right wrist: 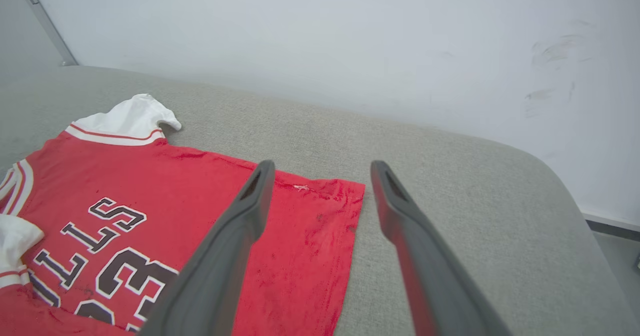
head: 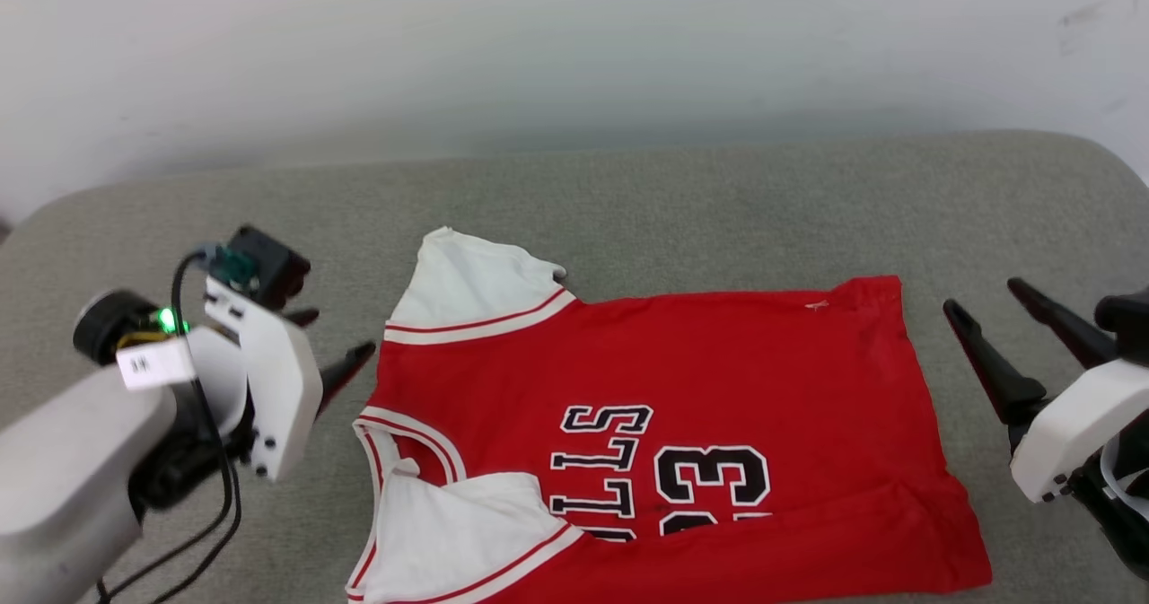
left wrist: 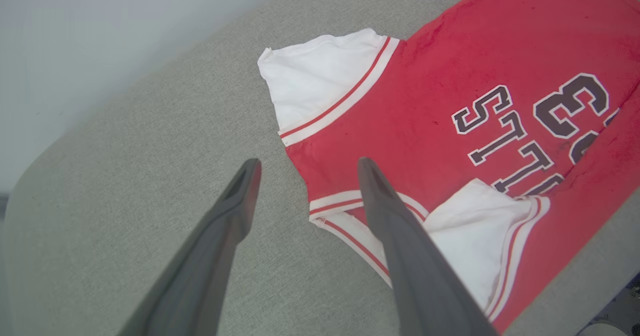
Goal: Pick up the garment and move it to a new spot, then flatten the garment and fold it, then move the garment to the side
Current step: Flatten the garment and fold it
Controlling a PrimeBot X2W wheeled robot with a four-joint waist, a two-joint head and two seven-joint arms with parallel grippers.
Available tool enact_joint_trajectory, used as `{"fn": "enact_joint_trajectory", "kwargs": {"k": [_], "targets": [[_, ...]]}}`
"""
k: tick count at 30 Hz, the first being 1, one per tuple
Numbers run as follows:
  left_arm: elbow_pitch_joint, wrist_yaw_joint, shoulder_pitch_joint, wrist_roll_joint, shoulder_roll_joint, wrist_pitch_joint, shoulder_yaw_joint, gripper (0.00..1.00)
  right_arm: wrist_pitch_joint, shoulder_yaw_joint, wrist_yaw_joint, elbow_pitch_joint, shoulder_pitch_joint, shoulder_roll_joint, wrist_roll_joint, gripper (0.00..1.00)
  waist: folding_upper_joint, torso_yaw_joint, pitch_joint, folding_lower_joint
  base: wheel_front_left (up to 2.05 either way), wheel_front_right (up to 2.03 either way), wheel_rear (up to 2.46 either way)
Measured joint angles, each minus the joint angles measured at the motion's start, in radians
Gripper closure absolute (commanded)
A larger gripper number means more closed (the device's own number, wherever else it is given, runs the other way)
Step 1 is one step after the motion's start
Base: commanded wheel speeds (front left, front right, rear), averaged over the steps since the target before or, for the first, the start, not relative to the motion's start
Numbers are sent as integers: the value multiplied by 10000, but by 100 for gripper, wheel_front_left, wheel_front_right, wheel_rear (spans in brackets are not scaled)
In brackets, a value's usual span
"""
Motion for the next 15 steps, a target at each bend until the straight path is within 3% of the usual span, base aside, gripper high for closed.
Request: {"fn": "enact_joint_trajectory", "kwargs": {"k": [8,15], "targets": [[1164,-77,-1749,228,-577,194,552,0,-665,-1684,-2,-1971,1125,1503,-1616,0,0,-426,856,0,0,0,0],[2316,-360,-3523,-192,-943,1990,734,0,-504,-2157,-2,-3568,1912,2451,-2458,0,0,-892,1897,1,0,0,0]]}}
